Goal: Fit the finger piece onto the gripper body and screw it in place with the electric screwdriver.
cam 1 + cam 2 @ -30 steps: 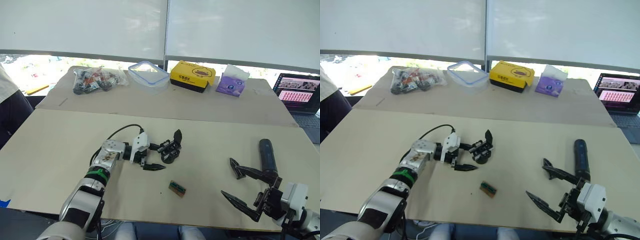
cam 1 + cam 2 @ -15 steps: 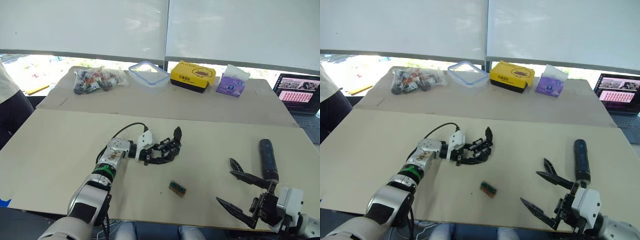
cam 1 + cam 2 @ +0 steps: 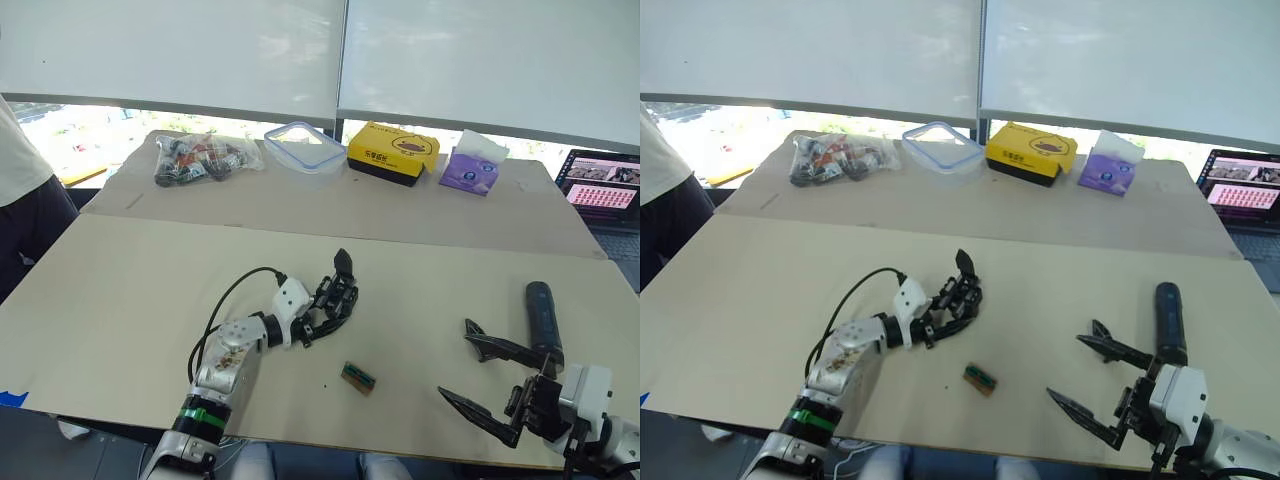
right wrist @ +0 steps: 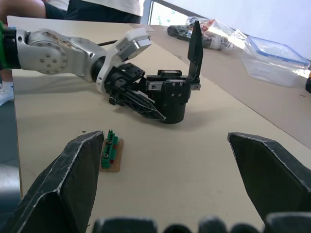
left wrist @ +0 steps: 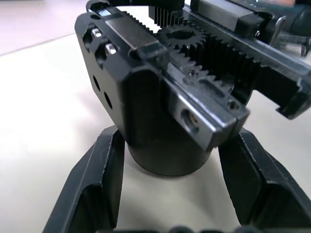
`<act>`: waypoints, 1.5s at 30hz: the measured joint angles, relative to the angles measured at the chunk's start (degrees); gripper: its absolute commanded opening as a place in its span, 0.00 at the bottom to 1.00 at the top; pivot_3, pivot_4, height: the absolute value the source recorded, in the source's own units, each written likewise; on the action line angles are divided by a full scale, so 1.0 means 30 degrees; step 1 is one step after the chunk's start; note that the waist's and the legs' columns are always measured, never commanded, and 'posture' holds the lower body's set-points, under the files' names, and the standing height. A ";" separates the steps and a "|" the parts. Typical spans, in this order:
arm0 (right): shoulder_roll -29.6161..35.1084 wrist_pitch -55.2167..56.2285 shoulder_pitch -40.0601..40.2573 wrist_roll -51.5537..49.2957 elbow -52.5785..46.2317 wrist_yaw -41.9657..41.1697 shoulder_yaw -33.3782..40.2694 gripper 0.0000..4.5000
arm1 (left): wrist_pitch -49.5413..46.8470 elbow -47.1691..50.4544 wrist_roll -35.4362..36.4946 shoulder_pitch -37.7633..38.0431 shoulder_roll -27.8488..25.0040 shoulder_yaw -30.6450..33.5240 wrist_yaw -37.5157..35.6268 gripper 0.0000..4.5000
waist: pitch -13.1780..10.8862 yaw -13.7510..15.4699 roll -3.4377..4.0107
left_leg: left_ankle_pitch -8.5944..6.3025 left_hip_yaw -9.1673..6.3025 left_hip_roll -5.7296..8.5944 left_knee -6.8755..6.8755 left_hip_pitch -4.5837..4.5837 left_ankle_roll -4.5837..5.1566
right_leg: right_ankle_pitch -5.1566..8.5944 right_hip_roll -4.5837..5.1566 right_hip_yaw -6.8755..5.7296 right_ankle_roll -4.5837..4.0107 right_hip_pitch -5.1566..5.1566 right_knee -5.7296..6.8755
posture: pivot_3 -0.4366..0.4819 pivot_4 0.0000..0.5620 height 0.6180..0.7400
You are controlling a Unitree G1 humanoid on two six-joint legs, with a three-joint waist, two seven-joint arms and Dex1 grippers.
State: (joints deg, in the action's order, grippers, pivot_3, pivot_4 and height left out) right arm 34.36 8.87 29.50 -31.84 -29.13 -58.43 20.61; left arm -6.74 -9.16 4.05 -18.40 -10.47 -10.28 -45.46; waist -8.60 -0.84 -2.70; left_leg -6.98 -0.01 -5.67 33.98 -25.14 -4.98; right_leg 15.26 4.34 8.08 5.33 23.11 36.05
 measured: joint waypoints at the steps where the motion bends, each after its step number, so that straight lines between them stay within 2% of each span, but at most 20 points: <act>1: 0.0000 -0.0002 -0.0024 0.0000 0.0000 0.0000 -0.0002 1.00 | -0.0088 0.0071 -0.0062 0.0006 0.0013 -0.0068 0.0216 0.51 | 0.0000 0.0000 -0.0001 | -0.0001 0.0000 0.0003 0.0003 0.0000 -0.0001 | 0.0000 0.0002 0.0000 0.0001 0.0000 0.0000 | 0.48 0.27 1.00; 4: 0.0000 -0.0007 -0.0064 0.0001 0.0000 -0.0010 -0.0014 1.00 | -0.0703 0.0421 -0.0182 0.0005 0.0053 -0.0304 0.0791 0.51 | 0.0000 -0.0001 0.0001 | -0.0002 -0.0001 0.0004 0.0003 0.0000 -0.0002 | 0.0000 0.0004 -0.0001 0.0001 -0.0002 -0.0001 | 0.48 0.27 1.00; 8: 0.0000 -0.0007 -0.0123 0.0005 0.0002 -0.0044 -0.0025 1.00 | -0.1903 0.0957 0.0227 -0.0002 -0.0164 -0.0375 0.0647 0.95 | 0.0001 -0.0004 0.0001 | -0.0002 -0.0001 0.0005 0.0001 0.0000 -0.0002 | 0.0001 0.0003 -0.0001 0.0001 -0.0002 -0.0001 | 0.48 0.27 1.00; 9: -0.0001 -0.0006 -0.0145 0.0006 0.0002 -0.0049 -0.0027 1.00 | -0.2169 0.1076 0.0279 -0.0010 -0.0282 -0.0376 0.0543 0.99 | 0.0001 -0.0005 0.0002 | -0.0002 -0.0001 0.0004 0.0001 0.0000 -0.0002 | 0.0001 0.0003 0.0000 0.0002 -0.0001 -0.0001 | 0.48 0.27 1.00; 19: -0.0089 -0.0006 0.0037 0.0028 0.0001 -0.0018 -0.0094 1.00 | -0.2238 -0.0157 0.1021 -0.1284 -0.2258 -0.0323 -0.1659 0.99 | 0.0002 -0.0050 0.0004 | -0.0003 -0.0002 0.0004 0.0000 0.0003 -0.0004 | 0.0000 0.0002 -0.0001 0.0000 0.0002 0.0001 | 0.48 0.27 1.00; 25: -0.0120 -0.0007 0.0178 0.0035 -0.0030 0.0028 -0.0105 1.00 | 0.0206 -0.3944 0.1056 -0.3480 -0.3182 -0.0340 -0.4549 0.99 | 0.0002 -0.0029 0.0004 | -0.0003 -0.0001 0.0004 -0.0002 0.0002 -0.0003 | 0.0001 0.0001 -0.0002 0.0001 0.0000 -0.0001 | 0.48 0.27 1.00; 30: -0.0113 -0.0117 0.0038 0.0036 -0.0055 0.0161 -0.0137 1.00 | 0.2752 -0.8557 0.1027 -0.6140 -0.2506 -0.0451 -0.7212 0.99 | -0.0002 0.0027 -0.0005 | -0.0001 -0.0002 0.0008 0.0001 -0.0002 -0.0001 | 0.0001 0.0002 -0.0003 0.0002 -0.0002 -0.0006 | 0.48 0.27 1.00; 34: -0.0105 -0.0242 -0.0336 0.0060 -0.0074 0.0440 -0.0319 1.00 | 0.4576 -1.1598 0.0764 -0.8104 -0.1529 -0.0766 -0.8429 0.99 | -0.0003 0.0030 -0.0007 | 0.0008 -0.0004 0.0012 -0.0005 -0.0012 0.0015 | 0.0006 -0.0001 -0.0003 0.0012 -0.0004 -0.0008 | 0.48 0.27 1.00; 39: -0.0103 -0.0384 -0.0358 0.0072 -0.0240 0.0782 -0.0508 1.00 | 0.6462 -1.4514 0.0013 -0.9192 -0.1009 -0.0987 -0.8893 0.99 | -0.0002 -0.0094 -0.0006 | 0.0058 -0.0013 0.0010 -0.0014 -0.0010 0.0093 | 0.0005 -0.0009 -0.0003 0.0016 0.0000 0.0006 | 0.48 0.27 1.00; 42: -0.0103 -0.0389 -0.0112 0.0075 -0.0264 0.0813 -0.0506 1.00 | 0.7173 -1.5361 -0.0203 -0.9594 -0.0893 -0.0980 -0.9005 0.81 | -0.0002 -0.0052 -0.0007 | 0.0056 -0.0015 0.0012 -0.0006 -0.0010 0.0089 | 0.0005 -0.0005 -0.0003 0.0016 -0.0012 0.0002 | 0.48 0.27 1.00; 45: -0.0103 -0.0389 0.0119 0.0078 -0.0337 0.0829 -0.0490 1.00 | 0.7715 -1.5829 -0.0279 -0.9706 -0.0872 -0.0863 -0.9085 0.52 | 0.0000 -0.0063 -0.0003 | 0.0056 -0.0015 0.0012 -0.0008 -0.0008 0.0089 | 0.0005 -0.0006 -0.0003 0.0017 -0.0014 0.0006 | 0.48 0.27 1.00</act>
State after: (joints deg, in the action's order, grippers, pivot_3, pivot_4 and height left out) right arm 34.05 7.71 29.86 -31.60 -30.14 -55.94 19.14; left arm 16.40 -56.65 3.21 -47.52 -13.09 -12.87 -72.72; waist -8.60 -1.03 -2.71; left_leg -6.82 -0.06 -5.63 33.95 -25.16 -4.72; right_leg 15.27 4.32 8.07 5.38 23.07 36.06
